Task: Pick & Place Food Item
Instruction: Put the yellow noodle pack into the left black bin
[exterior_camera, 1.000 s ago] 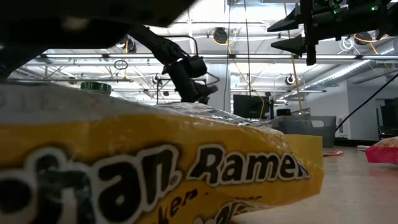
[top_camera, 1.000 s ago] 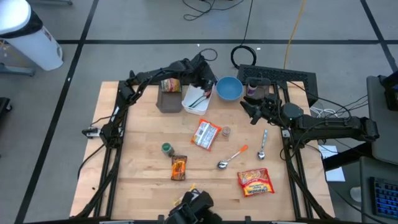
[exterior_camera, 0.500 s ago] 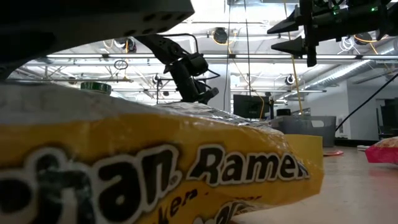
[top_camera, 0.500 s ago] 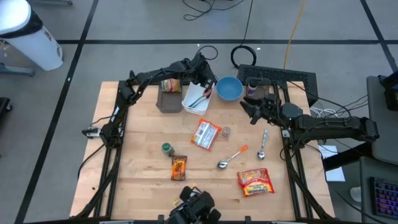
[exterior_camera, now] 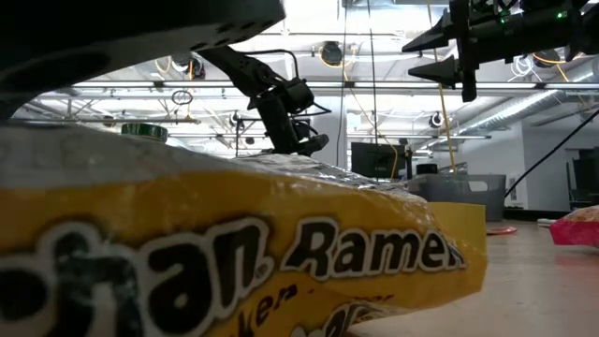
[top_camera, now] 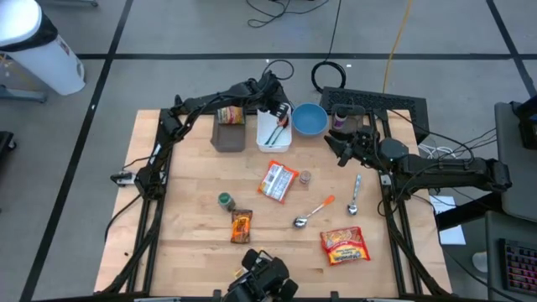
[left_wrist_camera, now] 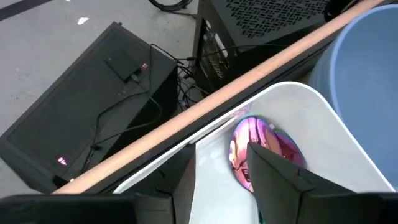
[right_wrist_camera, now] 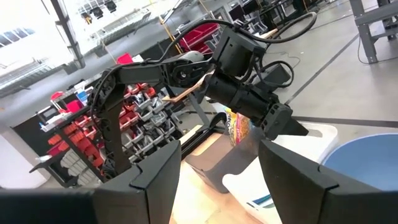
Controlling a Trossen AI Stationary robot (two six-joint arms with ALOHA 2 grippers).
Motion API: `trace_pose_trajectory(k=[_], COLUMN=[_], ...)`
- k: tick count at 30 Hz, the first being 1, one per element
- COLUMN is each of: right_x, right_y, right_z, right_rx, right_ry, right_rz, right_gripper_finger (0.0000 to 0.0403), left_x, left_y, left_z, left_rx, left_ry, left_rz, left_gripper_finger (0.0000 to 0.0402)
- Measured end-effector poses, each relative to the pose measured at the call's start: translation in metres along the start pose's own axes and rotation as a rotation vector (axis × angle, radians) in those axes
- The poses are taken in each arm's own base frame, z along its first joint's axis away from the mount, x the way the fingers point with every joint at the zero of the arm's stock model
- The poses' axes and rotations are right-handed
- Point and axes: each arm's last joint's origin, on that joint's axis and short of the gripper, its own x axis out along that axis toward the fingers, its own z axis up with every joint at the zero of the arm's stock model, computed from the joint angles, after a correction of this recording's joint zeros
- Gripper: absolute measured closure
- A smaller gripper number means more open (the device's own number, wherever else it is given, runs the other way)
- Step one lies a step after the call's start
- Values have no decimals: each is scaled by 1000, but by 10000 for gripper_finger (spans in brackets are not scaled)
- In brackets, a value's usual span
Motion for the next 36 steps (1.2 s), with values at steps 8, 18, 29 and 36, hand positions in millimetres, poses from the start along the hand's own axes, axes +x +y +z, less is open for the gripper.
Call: trace_pose_trajectory(k=[8, 18, 29, 36], right_x=[0, 0, 0, 1], right_y=[0, 0, 1, 1], right_z=[0, 0, 2, 0], right_rx=[-1, -2, 11, 73], right_ry=[0, -1, -19, -13], right_rz=[1, 1, 9, 3], right_gripper_finger=[193, 193, 193, 193], left_x=[-29, -151, -329, -363], left_y=[-8, -26, -26, -20], left_z=[23, 59, 32, -35], left_rx=[105, 226, 335, 362], left_ry=[19, -27, -232, -201], left_rz=[-73, -335, -421, -429], left_gripper_finger=[250, 250, 250, 250])
